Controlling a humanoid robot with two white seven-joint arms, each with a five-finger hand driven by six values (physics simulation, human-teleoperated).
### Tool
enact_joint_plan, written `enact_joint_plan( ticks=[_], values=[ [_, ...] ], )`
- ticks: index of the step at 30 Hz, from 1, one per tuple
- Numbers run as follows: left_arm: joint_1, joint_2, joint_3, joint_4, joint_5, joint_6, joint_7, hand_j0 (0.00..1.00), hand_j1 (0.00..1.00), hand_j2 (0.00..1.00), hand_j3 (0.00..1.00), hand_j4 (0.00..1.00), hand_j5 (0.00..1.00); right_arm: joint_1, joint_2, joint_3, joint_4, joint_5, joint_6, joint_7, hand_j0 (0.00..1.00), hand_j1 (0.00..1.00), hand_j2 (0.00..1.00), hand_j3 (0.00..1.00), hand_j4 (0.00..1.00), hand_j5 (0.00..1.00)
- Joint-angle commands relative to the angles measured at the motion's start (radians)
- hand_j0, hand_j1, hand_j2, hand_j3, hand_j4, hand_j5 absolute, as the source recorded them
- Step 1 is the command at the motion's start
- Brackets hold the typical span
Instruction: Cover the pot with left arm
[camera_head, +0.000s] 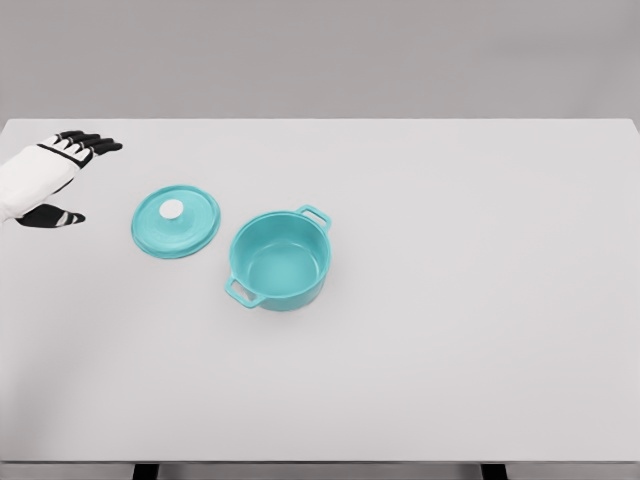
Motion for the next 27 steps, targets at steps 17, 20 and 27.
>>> enact_joint_plan(
  ticks=[17, 20, 27],
  values=[
    [-0.258, -0.054, -0.022, 0.111, 0.029, 0.001, -0.422, 1.0, 1.0, 1.0, 1.0, 1.0, 1.0, 0.0, 0.0, 0.0, 0.001, 0.0, 0.0, 0.0, 1.0, 1.0, 1.0, 1.0, 1.0, 1.0],
    [-0.354, -0.06, -0.134, 0.206, 0.078, 0.001, -0.422, 0.9, 0.9, 0.9, 0.9, 0.9, 0.9, 0.0, 0.0, 0.0, 0.001, 0.0, 0.0, 0.0, 1.0, 1.0, 1.0, 1.0, 1.0, 1.0],
    [-0.37, -0.063, -0.218, 0.219, 0.136, 0.001, -0.422, 0.82, 0.82, 0.82, 0.82, 0.82, 0.82, 0.0, 0.0, 0.0, 0.001, 0.0, 0.0, 0.0, 1.0, 1.0, 1.0, 1.0, 1.0, 1.0]
  ],
)
